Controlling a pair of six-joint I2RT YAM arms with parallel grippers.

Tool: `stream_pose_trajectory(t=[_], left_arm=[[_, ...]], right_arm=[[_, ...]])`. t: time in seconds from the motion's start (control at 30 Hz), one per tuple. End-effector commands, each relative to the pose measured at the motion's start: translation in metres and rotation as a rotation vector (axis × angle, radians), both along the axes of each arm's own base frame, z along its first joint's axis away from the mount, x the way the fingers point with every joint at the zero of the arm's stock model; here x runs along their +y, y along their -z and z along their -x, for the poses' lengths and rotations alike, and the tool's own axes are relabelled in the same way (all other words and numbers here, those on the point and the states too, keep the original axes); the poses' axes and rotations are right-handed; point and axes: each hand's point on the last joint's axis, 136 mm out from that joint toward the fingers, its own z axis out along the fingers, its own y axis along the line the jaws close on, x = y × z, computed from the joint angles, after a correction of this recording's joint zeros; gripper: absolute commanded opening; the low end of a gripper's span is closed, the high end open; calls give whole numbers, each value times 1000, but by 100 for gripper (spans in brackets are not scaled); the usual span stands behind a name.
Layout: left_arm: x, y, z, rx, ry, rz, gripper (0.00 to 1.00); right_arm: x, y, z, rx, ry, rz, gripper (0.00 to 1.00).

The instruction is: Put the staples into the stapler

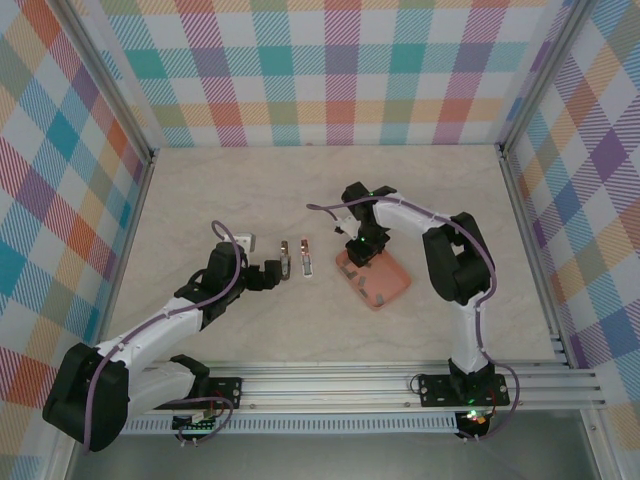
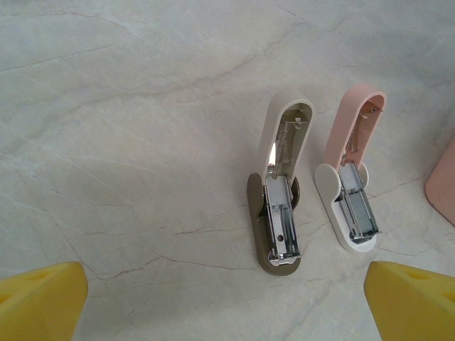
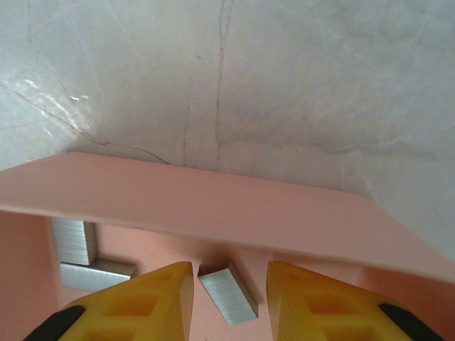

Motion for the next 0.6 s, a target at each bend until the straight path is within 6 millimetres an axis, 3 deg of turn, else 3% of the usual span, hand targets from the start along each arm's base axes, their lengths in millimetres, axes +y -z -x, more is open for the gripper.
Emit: stream_pose_trajectory(t=[0.0, 0.57], left_arm=[[-1, -8, -5, -23, 6, 7, 100], [-2, -7, -6, -17, 10, 7, 100]], right_arm=[[0, 12, 5, 23, -29, 20, 32], [-8, 28, 12, 71, -28, 68, 31]])
